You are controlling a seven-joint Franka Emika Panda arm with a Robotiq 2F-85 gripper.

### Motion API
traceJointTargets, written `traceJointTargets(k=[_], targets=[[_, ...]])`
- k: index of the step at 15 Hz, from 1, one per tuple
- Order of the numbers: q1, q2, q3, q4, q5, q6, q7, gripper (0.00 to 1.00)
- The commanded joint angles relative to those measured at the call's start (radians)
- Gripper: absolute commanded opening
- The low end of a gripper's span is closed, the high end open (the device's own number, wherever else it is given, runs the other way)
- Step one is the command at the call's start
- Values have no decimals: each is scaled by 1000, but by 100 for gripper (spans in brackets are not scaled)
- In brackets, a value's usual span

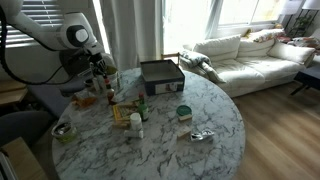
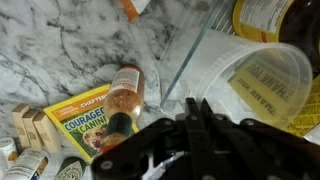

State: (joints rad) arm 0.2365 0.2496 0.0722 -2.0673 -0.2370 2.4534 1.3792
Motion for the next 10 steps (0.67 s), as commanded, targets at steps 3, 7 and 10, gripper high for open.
traceJointTargets(k=[3, 7, 10], targets=[[-18, -108, -14, -74, 34, 23, 15, 1], [-60, -206, -9, -145, 131, 36, -17, 1], [-95, -286, -3, -197, 259, 51, -79, 1]])
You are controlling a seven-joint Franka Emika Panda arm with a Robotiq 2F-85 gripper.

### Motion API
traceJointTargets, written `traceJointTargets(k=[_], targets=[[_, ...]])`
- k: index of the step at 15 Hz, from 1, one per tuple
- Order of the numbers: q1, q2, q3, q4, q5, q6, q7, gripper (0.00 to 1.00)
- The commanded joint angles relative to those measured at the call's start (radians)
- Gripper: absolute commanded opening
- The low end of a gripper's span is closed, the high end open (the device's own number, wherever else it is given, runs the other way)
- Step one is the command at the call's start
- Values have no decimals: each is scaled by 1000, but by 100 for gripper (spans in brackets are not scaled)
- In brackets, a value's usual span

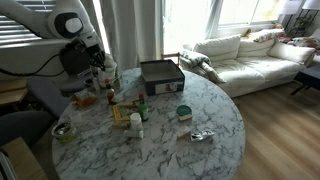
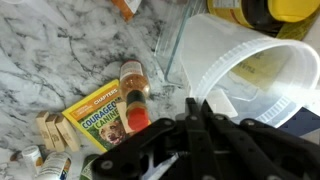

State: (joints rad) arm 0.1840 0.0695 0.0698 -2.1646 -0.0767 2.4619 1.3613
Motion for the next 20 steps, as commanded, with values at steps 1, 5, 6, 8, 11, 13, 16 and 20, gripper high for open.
traceJointTargets(k=[1, 5, 6, 8, 11, 13, 16, 20], targets=[[-53, -133, -1, -121, 157, 50, -100, 1], [-83, -243, -21, -177, 389, 33, -284, 1], [-87, -269, -29, -183, 442, 19, -333, 1], [-86, -321, -54, -197, 565, -26, -450, 1], [-102, -388, -73, -228, 624, -92, -564, 1], [-120, -432, -77, -251, 596, -138, -624, 1], [-136, -500, -105, -287, 602, -208, -786, 1], [-170, -587, -143, -332, 580, -314, -1008, 1]])
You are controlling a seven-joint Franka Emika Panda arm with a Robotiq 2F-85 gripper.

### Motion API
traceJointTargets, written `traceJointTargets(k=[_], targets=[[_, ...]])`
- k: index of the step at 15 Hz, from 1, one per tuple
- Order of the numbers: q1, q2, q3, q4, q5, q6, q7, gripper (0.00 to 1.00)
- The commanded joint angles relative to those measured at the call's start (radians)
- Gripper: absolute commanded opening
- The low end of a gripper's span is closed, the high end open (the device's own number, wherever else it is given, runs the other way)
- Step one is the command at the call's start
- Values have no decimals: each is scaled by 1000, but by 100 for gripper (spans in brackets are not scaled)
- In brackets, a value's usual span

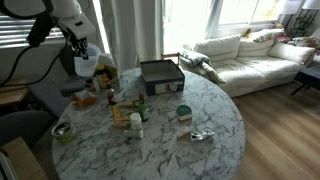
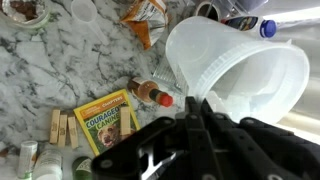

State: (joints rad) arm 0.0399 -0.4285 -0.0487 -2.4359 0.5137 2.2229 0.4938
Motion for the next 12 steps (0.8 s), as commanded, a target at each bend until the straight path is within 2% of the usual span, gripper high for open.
traceJointTargets(k=[1, 5, 8, 9, 12], targets=[[-41, -104, -30, -69, -38, -117, -176, 1], [-119, -138, -30, -107, -179, -253, -247, 1], [-186, -131, -2, -147, -295, -244, -200, 1], [-152, -111, -18, -102, -232, -253, -228, 5], [-178, -111, -15, -128, -272, -252, -224, 5]])
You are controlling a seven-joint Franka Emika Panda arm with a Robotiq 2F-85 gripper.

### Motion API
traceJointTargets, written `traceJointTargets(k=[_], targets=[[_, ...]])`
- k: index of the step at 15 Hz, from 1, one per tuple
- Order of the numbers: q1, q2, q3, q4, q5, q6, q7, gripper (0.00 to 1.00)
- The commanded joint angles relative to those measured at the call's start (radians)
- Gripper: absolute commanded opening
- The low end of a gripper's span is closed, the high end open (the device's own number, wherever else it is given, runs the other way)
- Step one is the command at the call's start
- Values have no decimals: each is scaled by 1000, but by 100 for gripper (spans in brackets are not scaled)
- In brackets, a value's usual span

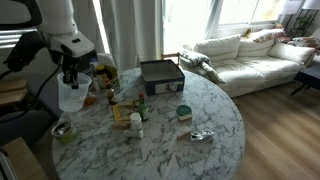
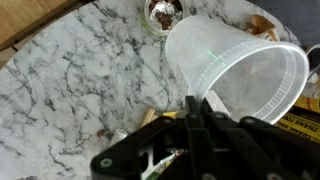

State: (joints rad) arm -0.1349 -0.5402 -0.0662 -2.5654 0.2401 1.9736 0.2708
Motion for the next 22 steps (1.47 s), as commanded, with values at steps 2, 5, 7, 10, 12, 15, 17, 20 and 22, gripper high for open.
traceJointTargets(k=[2, 5, 7, 10, 12, 15, 17, 20, 22], targets=[[-4, 0, 6, 1, 0, -2, 1, 5], [-3, 0, 9, 1, -1, -2, 2, 5], [-17, 24, 6, -15, -4, 18, 19, 1], [-20, 41, -18, -60, 26, 55, -11, 1], [-17, 50, -34, -86, 50, 94, -33, 1], [-17, 59, -43, -129, 71, 194, -54, 1], [-18, 63, -44, -159, 71, 273, -65, 1], [-13, 67, -53, -200, 75, 359, -84, 1], [-9, 107, -58, -176, 75, 386, -90, 1]])
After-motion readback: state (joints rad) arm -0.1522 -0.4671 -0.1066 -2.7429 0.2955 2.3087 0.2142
